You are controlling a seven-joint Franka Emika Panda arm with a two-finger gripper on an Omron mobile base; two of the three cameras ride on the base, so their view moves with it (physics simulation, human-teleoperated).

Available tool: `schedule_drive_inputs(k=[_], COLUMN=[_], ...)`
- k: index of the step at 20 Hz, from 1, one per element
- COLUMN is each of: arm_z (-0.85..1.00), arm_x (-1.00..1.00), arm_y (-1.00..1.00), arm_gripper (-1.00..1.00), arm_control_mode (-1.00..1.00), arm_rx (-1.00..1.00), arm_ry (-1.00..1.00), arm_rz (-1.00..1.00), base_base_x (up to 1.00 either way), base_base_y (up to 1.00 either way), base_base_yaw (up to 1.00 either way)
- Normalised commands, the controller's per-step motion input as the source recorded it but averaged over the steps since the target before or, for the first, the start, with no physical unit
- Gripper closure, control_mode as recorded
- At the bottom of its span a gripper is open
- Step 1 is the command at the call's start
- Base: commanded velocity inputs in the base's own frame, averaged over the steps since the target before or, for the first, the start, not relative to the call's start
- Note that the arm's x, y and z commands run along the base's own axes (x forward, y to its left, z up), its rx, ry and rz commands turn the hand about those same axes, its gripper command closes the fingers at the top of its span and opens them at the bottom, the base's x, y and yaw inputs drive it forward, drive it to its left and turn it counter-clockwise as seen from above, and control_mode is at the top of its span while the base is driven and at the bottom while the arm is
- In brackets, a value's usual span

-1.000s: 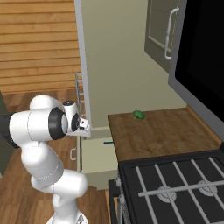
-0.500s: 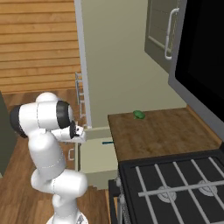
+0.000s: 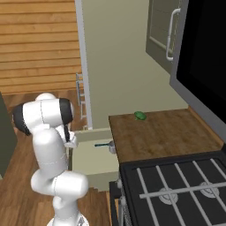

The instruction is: Pick the measuring cup from the drawer and place it on the counter.

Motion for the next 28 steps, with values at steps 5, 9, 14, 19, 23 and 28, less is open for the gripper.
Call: schedule_drive_inputs(k=[5,9,14,19,23,28], arm_z=[0.0,0.0,0.0,0.06,0.67,0.92], arm_x=[0.0,-0.01,0.0,0.01,0.44,0.86], arm_y=[1.0,1.0,1.0,0.96,0.09,-0.59], arm_gripper=[-1.0,-1.0,-1.0,-1.0,-1.0,-1.0], arm_control_mode=[-1.0,-1.0,-1.0,-1.0,-1.0,-1.0], arm_rx=[0.0,0.0,0.0,0.0,-0.04,0.0], arm_ry=[0.06,0.14,0.09,0.1,0.0,0.09], arm_rz=[0.11,0.18,0.18,0.2,0.04,-0.05], base_base_x=[0.0,0.0,0.0,0.0,0.0,0.0], base_base_y=[0.0,0.0,0.0,0.0,0.0,0.0], base_base_yaw=[0.0,0.0,0.0,0.0,0.0,0.0])
